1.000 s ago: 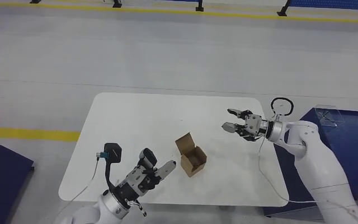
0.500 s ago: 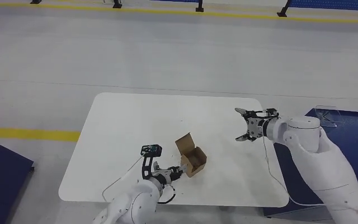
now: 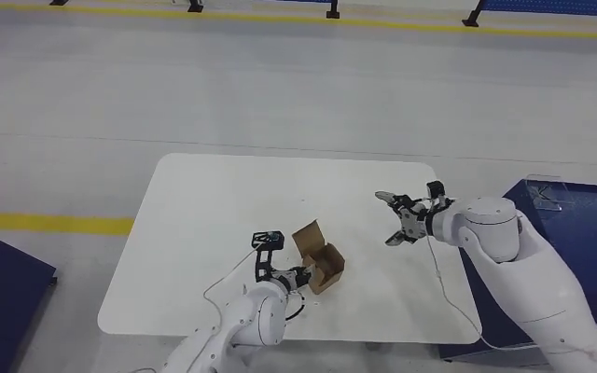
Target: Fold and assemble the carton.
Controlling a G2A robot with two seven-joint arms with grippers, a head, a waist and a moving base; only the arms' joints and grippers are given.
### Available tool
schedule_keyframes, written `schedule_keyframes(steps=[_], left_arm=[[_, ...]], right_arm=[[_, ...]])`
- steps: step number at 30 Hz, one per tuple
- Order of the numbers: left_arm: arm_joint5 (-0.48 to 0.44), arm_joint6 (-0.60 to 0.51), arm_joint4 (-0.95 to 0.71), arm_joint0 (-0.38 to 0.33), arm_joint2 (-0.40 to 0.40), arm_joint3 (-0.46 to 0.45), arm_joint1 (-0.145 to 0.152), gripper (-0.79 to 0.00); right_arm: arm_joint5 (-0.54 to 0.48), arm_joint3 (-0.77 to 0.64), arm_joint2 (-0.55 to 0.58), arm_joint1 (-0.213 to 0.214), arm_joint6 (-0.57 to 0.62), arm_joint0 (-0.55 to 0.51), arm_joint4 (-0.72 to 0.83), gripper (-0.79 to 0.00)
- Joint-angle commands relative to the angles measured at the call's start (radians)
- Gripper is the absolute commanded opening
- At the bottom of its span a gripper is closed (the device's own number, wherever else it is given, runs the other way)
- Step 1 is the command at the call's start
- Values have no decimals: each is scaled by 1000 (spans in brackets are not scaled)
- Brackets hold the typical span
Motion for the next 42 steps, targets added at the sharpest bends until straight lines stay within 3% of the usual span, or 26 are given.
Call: schedule_keyframes(steps=[1,9,14,24,42], left_arm=[[4,-10,0,-9,9,21,-6,0],[8,-19,-6,-29,24,67,-28,0],[6,-13,-5,-21,19,69,-34,0],[3,-26,28,-7,5,56,-41,0],[-17,-56,40,-37,-4,123,-68,0]], right_arm=[[-31,6,-49,2,83,17,-91,0],[-126,118,-233,-22,378,112,-232,0],[-156,200,-316,-51,445,171,-272,0],[-97,206,-455,-110,373,231,-395,0],[-74,217,-538,-158,368,264,-494,0]])
